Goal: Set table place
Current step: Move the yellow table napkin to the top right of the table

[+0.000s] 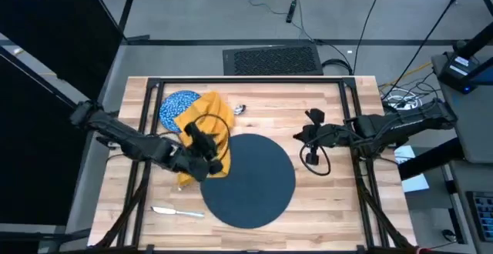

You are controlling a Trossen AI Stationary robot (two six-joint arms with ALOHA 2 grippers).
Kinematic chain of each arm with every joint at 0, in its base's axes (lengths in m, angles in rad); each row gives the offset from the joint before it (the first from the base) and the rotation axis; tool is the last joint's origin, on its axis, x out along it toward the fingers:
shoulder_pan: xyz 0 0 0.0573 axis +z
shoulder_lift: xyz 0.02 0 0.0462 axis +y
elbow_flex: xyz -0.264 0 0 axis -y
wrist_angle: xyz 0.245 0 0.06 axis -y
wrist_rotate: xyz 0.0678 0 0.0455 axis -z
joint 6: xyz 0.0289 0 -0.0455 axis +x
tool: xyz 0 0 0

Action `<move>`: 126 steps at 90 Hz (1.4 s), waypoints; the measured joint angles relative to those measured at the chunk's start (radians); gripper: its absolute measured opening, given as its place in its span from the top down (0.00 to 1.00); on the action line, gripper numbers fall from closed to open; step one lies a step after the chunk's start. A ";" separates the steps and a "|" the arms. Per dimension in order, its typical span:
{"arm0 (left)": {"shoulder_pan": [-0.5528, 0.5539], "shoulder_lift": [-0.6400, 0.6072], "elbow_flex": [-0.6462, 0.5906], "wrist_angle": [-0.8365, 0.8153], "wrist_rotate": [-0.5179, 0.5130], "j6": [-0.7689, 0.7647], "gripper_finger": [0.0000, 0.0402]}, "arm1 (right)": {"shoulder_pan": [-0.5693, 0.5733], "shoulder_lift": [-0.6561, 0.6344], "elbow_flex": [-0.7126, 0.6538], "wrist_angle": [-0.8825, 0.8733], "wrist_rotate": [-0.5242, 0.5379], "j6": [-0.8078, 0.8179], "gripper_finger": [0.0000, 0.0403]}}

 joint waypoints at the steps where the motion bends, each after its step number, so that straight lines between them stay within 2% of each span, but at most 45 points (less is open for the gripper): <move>1: 0.019 0.000 0.000 -0.018 0.005 -0.009 0.73 | -0.003 0.001 0.000 0.000 -0.001 -0.003 1.00; 11: 0.197 0.000 -0.001 -0.154 0.041 -0.069 0.73 | -0.049 0.007 -0.027 0.051 -0.048 -0.026 1.00; 23: 0.365 -0.006 -0.001 -0.114 0.079 0.005 0.73 | -0.137 0.025 -0.091 0.200 -0.169 -0.056 1.00; 28: 0.439 -0.006 -0.001 -0.083 0.138 0.049 0.73 | -0.178 0.038 -0.123 0.272 -0.236 -0.071 1.00; 39: 0.627 -0.006 -0.001 -0.023 0.340 0.150 0.73 | -0.247 0.078 -0.180 0.416 -0.336 -0.099 0.98; 50: 0.828 -0.021 -0.001 -0.013 0.530 0.236 0.73 | -0.279 0.121 -0.202 0.504 -0.342 -0.156 0.91; 63: 1.038 -0.069 -0.001 -0.015 0.720 0.264 0.73 | -0.297 0.179 -0.203 0.564 -0.341 -0.193 0.82; 69: 1.117 -0.102 -0.001 -0.015 0.759 0.253 0.73 | -0.297 0.206 -0.203 0.595 -0.341 -0.185 0.78; 82: 1.252 -0.149 -0.001 -0.090 0.763 0.214 0.73 | -0.297 0.266 -0.203 0.616 -0.342 -0.145 0.72; 93: 1.313 -0.151 -0.002 -0.114 0.823 0.236 0.73 | -0.297 0.314 -0.203 0.613 -0.342 -0.150 0.70; 104: 1.309 -0.143 -0.001 -0.133 0.807 0.162 0.73 | -0.297 0.338 -0.203 0.633 -0.345 -0.147 0.70; 118: 1.215 -0.142 -0.033 -0.236 0.877 0.078 0.73 | -0.295 0.338 -0.203 0.633 -0.403 -0.119 0.70; 126: 1.149 -0.148 -0.062 -0.364 0.891 0.013 0.73 | -0.294 0.336 -0.203 0.635 -0.425 -0.115 0.70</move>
